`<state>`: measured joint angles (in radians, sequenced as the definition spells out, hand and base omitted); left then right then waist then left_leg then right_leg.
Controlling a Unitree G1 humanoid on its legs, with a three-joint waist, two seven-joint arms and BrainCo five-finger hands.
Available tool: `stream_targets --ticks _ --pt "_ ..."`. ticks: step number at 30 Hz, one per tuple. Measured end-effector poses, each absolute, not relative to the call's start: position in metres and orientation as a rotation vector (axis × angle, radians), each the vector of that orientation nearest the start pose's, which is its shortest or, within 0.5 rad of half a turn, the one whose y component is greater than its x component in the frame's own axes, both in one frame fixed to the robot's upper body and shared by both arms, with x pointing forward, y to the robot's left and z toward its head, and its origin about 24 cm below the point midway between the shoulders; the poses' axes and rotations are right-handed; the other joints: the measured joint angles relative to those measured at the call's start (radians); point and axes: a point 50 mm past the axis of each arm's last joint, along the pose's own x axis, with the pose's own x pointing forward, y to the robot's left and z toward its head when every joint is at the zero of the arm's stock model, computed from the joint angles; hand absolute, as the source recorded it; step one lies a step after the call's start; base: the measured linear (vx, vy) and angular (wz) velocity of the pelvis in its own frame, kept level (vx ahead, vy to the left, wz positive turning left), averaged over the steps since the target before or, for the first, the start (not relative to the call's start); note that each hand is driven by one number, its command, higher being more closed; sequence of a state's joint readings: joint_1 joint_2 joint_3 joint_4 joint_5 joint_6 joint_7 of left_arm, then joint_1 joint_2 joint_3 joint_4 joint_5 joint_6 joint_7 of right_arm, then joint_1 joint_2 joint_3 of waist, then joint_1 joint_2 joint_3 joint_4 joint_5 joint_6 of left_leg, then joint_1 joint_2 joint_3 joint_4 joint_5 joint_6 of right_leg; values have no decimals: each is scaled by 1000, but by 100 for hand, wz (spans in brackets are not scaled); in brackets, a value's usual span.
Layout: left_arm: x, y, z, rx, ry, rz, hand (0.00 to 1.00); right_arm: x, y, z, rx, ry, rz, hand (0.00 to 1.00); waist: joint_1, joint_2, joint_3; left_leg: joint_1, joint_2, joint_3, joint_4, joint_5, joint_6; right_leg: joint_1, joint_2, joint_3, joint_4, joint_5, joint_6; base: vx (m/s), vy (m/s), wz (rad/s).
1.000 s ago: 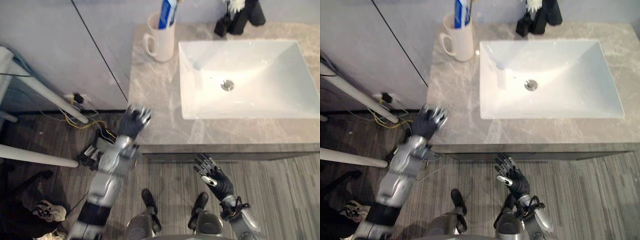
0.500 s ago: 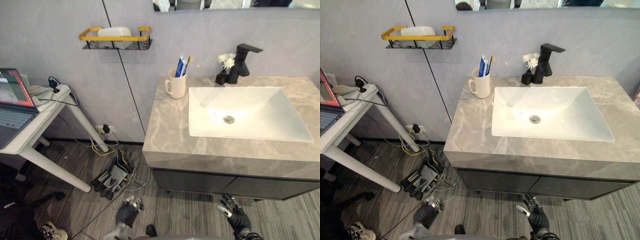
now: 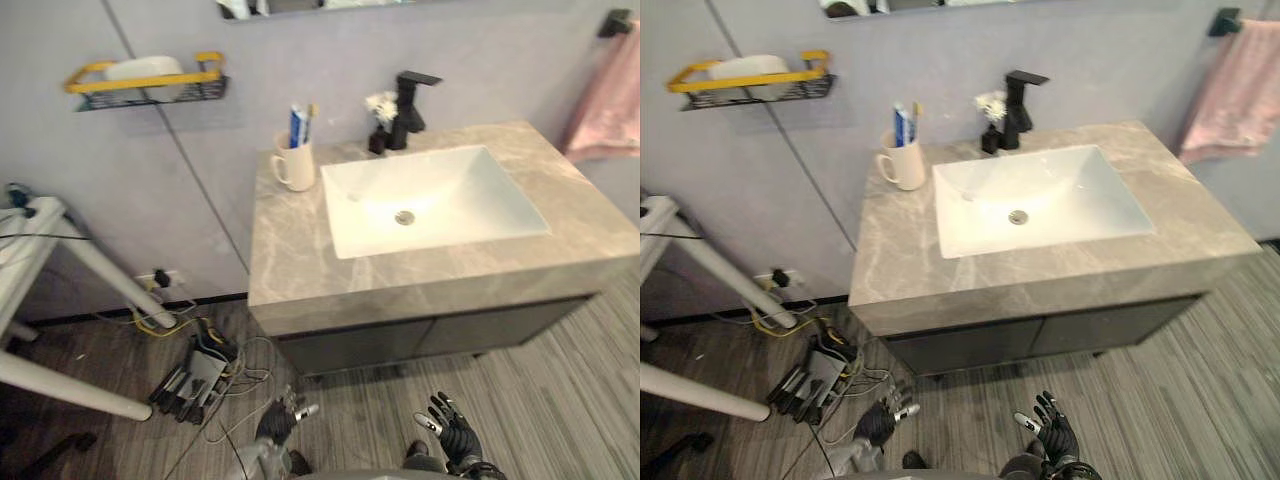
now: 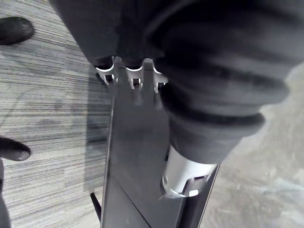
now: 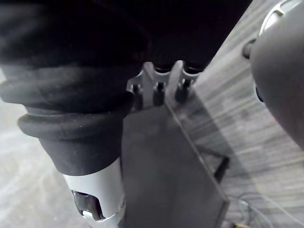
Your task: Organize washtable
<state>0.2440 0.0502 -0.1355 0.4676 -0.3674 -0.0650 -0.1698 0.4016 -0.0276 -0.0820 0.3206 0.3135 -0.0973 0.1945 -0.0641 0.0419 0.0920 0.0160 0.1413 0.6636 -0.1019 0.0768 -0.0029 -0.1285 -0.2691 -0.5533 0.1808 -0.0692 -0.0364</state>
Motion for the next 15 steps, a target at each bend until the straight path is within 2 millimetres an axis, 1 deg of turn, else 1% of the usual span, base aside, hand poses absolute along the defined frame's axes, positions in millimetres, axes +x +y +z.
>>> stream_targets --ticks 1,2,3,4,5,6,7,8,9,10,11,12,13,14,15 --pt "155 145 -91 -340 567 -74 0 128 -183 -81 320 494 -94 0 -2 -31 6 5 -4 50 7 3 11 -37 -69 -31 212 -40 -7 -75 28 -133" --pt "158 150 -89 -324 553 -69 0 134 -174 -80 328 487 -54 0 6 -63 3 12 -7 92 28 -2 16 -17 -123 -83 329 -83 -16 25 3 -103" --pt "159 153 -88 -318 552 -61 0 138 -166 -79 332 482 -19 0 18 -86 1 11 -2 119 55 -10 14 7 -146 -119 361 -99 -22 56 -54 -104" --pt "159 155 -88 -314 550 -47 0 144 -157 -77 335 474 29 0 35 -110 -6 10 17 166 101 -27 3 38 -173 -178 380 -116 -43 66 -142 -122" --pt "158 155 -89 -324 553 -37 0 151 -147 -75 337 464 76 0 49 -120 -12 1 54 216 165 -55 -2 76 -191 -247 377 -125 -58 60 -231 -178" --pt "158 154 -89 -340 554 -28 0 165 -134 -69 336 432 150 0 64 -119 -13 -13 125 281 277 -97 -8 113 -212 -330 358 -125 -61 81 -271 -173" --pt "158 154 -89 -345 553 -25 0 170 -128 -66 335 418 183 0 76 -119 -15 -19 163 317 338 -116 -5 117 -219 -360 343 -118 -51 173 -443 -214" --pt "160 149 -89 -370 551 -17 0 178 -121 -60 315 393 242 0 82 -94 -16 -25 270 380 469 -148 -6 99 -174 -410 338 -122 -11 180 -401 -172" --pt "159 145 -89 -394 551 -15 0 176 -121 -59 301 393 259 0 81 -65 -18 -23 317 398 504 -147 -6 87 -139 -406 327 -126 11 185 -404 -152" --pt "159 141 -89 -412 550 -17 0 174 -122 -59 291 398 266 0 78 -50 -21 -12 342 417 520 -145 -8 86 -111 -393 305 -133 37 159 -363 -120" --pt "160 133 -89 -453 546 -11 0 162 -126 -64 273 434 274 0 78 -20 -34 23 411 463 557 -139 -17 95 -21 -347 225 -150 73 159 -362 -107" --pt "160 130 -89 -467 545 -9 0 158 -128 -65 263 445 284 0 78 -6 -39 37 448 472 574 -133 -17 106 24 -336 191 -148 72 198 -434 -113" --pt "158 131 -90 -490 551 10 0 149 -126 -66 261 462 305 0 72 1 -43 64 503 465 611 -97 -11 134 81 -313 141 -146 68 145 -289 -72" --pt "156 132 -90 -498 553 25 0 146 -124 -68 264 473 318 0 74 -5 -41 72 533 451 644 -69 2 152 109 -289 114 -143 62 161 -320 -99" --pt "153 135 -93 -528 561 69 0 141 -121 -69 268 487 336 0 81 -31 -35 45 538 321 692 -105 -45 178 142 -237 67 -138 54 125 -239 -106"
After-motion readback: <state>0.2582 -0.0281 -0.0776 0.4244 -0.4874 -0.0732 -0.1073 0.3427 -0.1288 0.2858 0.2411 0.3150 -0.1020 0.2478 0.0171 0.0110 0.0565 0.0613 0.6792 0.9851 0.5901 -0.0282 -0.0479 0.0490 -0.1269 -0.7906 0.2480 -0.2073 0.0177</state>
